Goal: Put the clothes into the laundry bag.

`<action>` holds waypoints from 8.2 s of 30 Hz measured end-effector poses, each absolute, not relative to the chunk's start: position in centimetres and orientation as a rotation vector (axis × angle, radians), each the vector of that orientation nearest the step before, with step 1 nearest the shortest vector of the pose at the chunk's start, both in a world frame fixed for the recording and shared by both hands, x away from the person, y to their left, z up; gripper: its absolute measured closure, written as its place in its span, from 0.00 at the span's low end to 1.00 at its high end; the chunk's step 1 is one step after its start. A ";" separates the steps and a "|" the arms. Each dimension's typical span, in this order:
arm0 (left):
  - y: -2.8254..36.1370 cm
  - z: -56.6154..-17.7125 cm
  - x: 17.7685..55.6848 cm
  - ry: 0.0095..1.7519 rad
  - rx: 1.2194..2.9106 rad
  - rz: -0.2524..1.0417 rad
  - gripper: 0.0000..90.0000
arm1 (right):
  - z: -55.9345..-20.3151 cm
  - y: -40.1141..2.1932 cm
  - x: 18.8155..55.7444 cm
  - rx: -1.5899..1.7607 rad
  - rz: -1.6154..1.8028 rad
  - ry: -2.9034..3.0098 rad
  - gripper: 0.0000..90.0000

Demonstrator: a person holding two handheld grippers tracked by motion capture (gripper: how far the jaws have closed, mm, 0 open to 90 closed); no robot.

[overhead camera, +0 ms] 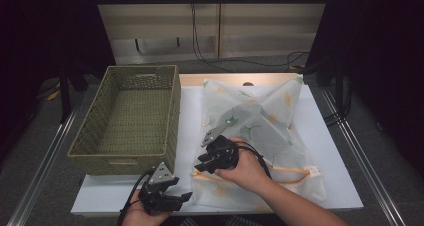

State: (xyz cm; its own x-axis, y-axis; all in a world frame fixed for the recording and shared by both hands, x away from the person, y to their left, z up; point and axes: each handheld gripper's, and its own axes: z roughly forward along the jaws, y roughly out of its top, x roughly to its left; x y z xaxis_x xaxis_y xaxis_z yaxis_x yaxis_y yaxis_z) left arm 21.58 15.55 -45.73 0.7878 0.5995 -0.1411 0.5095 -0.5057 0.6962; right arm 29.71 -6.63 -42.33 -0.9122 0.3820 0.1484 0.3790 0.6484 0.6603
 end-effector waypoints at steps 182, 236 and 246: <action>11.1 -46.8 23.0 0.724 2.329 0.181 0.99 | -44.7 -6.1 29.6 0.839 1.107 2.950 1.00; 11.2 -46.6 23.9 0.746 2.275 0.182 1.00 | -43.1 -8.4 28.2 0.806 1.210 2.896 1.00; 11.3 -46.5 23.9 0.743 2.243 0.158 0.99 | -43.0 -9.0 27.8 0.853 1.234 2.880 1.00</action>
